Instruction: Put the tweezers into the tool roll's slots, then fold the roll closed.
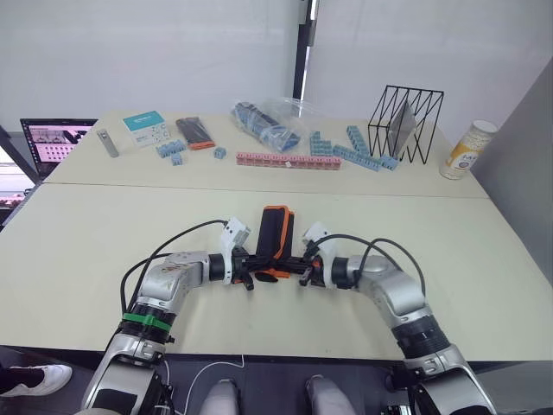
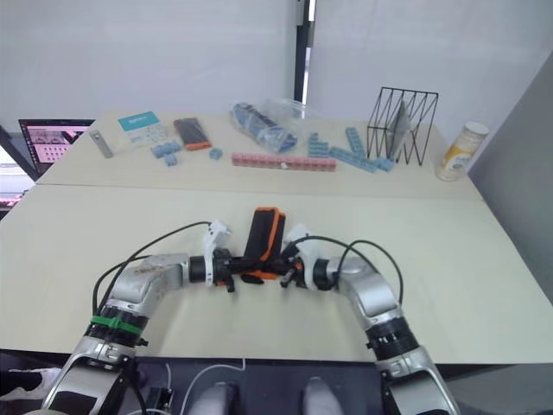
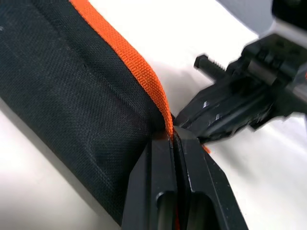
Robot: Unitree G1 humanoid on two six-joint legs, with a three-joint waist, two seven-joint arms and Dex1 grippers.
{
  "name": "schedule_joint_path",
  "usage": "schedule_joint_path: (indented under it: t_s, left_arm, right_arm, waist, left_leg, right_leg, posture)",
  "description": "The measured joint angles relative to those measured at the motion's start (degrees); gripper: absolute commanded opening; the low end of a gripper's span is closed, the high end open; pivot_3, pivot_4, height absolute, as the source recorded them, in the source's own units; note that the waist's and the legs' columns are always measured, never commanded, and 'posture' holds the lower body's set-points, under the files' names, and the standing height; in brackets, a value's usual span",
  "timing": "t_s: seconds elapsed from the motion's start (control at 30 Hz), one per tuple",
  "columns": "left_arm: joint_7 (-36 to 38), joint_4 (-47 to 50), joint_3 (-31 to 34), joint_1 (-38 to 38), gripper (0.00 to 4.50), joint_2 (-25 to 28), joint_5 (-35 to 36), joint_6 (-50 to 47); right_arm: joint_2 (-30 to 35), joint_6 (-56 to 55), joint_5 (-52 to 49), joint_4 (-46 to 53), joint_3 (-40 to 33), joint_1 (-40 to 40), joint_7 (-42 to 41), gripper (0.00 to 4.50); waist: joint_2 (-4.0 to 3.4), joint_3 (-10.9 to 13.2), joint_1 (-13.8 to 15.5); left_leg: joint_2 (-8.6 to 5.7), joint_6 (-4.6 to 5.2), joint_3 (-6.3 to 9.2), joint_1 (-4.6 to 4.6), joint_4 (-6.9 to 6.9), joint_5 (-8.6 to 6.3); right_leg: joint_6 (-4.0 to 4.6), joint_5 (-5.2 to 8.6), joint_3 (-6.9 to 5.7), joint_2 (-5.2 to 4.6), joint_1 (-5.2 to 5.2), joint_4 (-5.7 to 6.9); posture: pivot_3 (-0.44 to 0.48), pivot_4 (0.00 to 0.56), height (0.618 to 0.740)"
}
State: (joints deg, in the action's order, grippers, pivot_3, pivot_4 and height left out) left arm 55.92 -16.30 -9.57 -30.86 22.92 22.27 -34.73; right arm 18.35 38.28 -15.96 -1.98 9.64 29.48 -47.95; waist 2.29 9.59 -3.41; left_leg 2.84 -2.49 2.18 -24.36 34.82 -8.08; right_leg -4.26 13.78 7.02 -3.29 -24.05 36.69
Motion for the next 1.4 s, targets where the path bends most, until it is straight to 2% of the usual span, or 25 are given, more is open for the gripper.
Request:
schedule_joint_path:
  t_s: [0.3, 0.5, 0.7, 0.9, 0.97, 1.17, 1.27, 1.4]
  left_arm:
    - [1.07, -1.30, -0.54, 0.06, 0.01, -0.23, -2.39, 3.27]
    - [1.70, -1.19, -1.04, 0.17, 0.01, -0.21, -3.78, 4.83]
    - [1.73, -0.14, -0.96, 1.06, 0.01, -0.09, -4.05, 5.89]
    - [0.94, 3.56, -0.23, 3.57, 0.01, 1.14, -4.26, 6.92]
    - [1.02, 6.42, 0.34, 5.23, 0.63, 2.25, -3.99, 7.54]
    - [4.05, 15.22, 4.52, 10.65, 2.56, 5.61, 2.64, 3.42]
    - [4.68, 15.55, 9.14, 9.81, 2.56, 7.43, 6.09, 1.83]
    - [4.88, 14.87, 10.63, 6.54, 1.35, 7.81, 7.25, 1.17]
  right_arm:
    - [-0.08, 2.87, -6.46, 0.73, -5.96, 6.31, -0.05, 0.00]
    - [-3.90, -3.61, -0.21, -9.59, 1.62, 11.57, 0.81, 0.00]
    - [-6.07, -8.85, 4.84, -20.74, 3.75, 12.97, 2.88, 0.00]
    - [-6.88, -10.98, 6.33, -23.31, 5.27, 14.38, 2.92, 0.00]
    - [-6.96, -11.48, 6.34, -23.35, 5.70, 14.38, 2.48, 0.00]
    - [-6.25, -11.83, 6.80, -23.58, 5.54, 14.35, 2.40, 0.00]
    - [-5.80, -11.84, 7.00, -23.64, 5.44, 14.35, 2.41, 0.00]
    - [-5.69, -11.87, 7.40, -23.53, 5.45, 14.35, 2.00, 0.00]
  waist:
    - [-0.18, -0.14, -0.09]
    - [-0.25, -0.23, -0.09]
    - [-0.25, -0.23, -0.14]
    - [-0.27, -0.24, -0.72]
    - [-0.27, -0.24, -1.14]
    - [-0.28, -0.23, -0.91]
    - [-0.27, -0.21, -0.53]
    - [-0.27, -0.21, -0.49]
  left_leg:
    - [0.00, 0.00, 0.00, 0.10, 0.02, 0.00]
    - [0.00, 0.00, 0.00, 0.09, 0.02, 0.00]
    - [-0.01, 0.00, 0.00, 0.07, -0.05, 0.00]
    - [0.00, 0.00, 0.02, 0.11, -0.09, 0.00]
    - [0.02, 0.01, 0.01, 0.09, -0.17, -0.01]
    - [0.02, 0.03, 0.05, 0.06, -0.16, -0.01]
    - [0.01, 0.02, 0.06, 0.02, -0.01, -0.01]
    - [-0.02, 0.02, 0.05, 0.01, 0.03, -0.01]
  right_leg:
    - [0.26, 0.15, 0.02, 0.00, 0.09, 0.00]
    - [0.18, 0.10, 0.02, 0.00, 0.10, -0.01]
    - [-0.01, 0.00, 0.01, 0.00, 0.05, 0.00]
    - [0.00, 0.01, 0.01, 0.02, 0.04, 0.03]
    - [0.01, 0.03, 0.02, 0.02, -0.02, 0.04]
    - [0.03, 0.11, 0.00, 0.03, -0.07, 0.09]
    - [0.43, 0.31, -0.01, 0.02, -0.04, 0.07]
    - [0.44, 0.31, 0.02, 0.01, 0.02, 0.00]
  posture:
    - [0.000, 0.150, 0.740]
    - [0.000, 0.150, 0.740]
    - [0.000, 0.150, 0.740]
    - [0.000, 0.150, 0.740]
    - [0.000, 0.150, 0.740]
    - [0.000, 0.150, 0.740]
    - [0.000, 0.150, 0.740]
    - [0.000, 0.150, 0.740]
